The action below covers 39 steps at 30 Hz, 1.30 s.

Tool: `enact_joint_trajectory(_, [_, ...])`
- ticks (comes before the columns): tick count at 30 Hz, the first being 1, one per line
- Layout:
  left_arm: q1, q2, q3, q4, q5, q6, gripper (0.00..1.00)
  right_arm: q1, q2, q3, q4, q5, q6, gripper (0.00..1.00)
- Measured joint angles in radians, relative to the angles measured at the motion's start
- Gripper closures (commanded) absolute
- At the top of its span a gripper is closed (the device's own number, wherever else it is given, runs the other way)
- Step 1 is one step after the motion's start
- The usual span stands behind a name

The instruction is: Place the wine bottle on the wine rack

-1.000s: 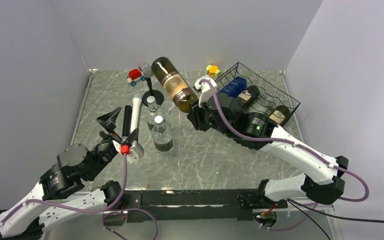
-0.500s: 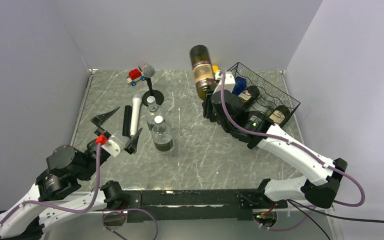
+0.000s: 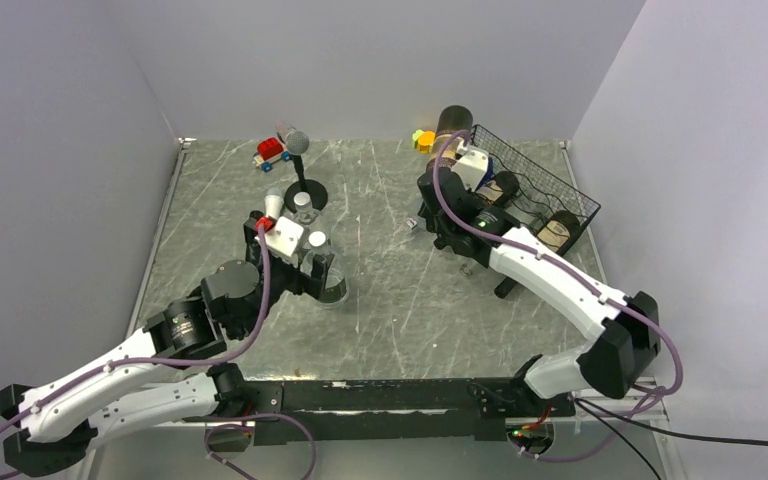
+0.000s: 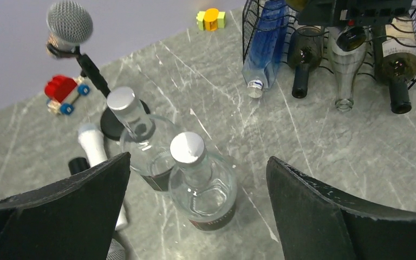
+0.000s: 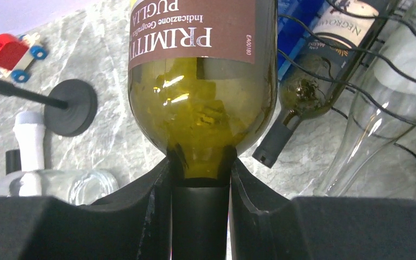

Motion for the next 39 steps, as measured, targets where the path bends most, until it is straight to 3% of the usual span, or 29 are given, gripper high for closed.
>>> enact_joint_trajectory(10, [0.0, -0.073, 0.039, -0.005, -0.076, -0.054, 0.01, -0.077, 0.164, 0.021, -0.005, 0.051, 0.18, 1.0])
enact_joint_trajectory(22, [0.0, -0.134, 0.109, -0.013, -0.109, -0.015, 0.01, -0.164, 0.475, 0.235, -0.024, 0.068, 0.257, 1.0])
enact_joint_trajectory(33, [0.0, -0.134, 0.105, -0.051, -0.11, -0.011, 0.01, -0.189, 0.564, 0.331, -0.059, 0.082, 0.313, 1.0])
enact_joint_trajectory(39, [0.0, -0.135, 0.105, -0.052, -0.111, -0.011, 0.01, -0.191, 0.576, 0.343, -0.065, 0.071, 0.343, 0.74])
